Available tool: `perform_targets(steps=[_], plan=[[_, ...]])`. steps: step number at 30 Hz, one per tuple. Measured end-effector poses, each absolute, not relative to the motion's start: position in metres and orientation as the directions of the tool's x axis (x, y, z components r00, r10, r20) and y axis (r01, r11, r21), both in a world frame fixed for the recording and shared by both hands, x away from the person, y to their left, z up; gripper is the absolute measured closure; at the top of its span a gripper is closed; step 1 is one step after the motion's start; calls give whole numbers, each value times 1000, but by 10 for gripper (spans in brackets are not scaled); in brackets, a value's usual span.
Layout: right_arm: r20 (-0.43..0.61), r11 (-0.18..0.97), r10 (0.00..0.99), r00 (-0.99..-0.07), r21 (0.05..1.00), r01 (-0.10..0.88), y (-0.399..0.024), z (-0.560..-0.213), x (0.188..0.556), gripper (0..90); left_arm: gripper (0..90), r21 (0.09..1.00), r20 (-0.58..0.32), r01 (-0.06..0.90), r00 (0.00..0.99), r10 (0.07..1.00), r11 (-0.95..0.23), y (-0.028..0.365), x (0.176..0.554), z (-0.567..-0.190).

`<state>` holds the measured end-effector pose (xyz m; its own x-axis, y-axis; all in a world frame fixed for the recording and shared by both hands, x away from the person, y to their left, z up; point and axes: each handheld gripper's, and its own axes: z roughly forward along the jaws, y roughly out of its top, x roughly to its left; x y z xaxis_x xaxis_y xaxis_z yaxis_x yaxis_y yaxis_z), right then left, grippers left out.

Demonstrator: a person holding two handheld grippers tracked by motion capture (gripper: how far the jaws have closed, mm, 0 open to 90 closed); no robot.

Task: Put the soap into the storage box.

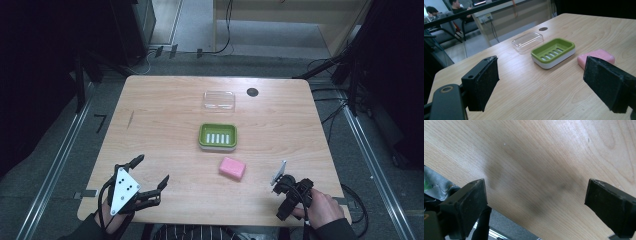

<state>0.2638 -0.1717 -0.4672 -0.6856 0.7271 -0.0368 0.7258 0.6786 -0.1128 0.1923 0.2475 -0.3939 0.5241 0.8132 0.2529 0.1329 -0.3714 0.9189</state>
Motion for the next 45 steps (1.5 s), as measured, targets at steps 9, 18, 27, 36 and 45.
perform_targets(steps=[9,18,27,36,45], plan=[[-45,679,727,-685,-104,727,-171,-466,263,40,133,918,256,130,525,812,-374,248,192,-394],[-53,693,715,-697,-73,717,-166,-464,266,40,133,918,253,133,526,812,-373,246,192,-395],[-73,714,694,-717,-62,697,-155,-462,275,40,133,917,255,134,523,813,-375,248,192,-395],[-71,727,681,-729,-51,684,-146,-458,283,40,133,918,253,137,524,814,-373,247,193,-395],[-78,755,650,-756,-49,654,-130,-457,292,40,133,917,251,139,524,814,-373,248,193,-395]])
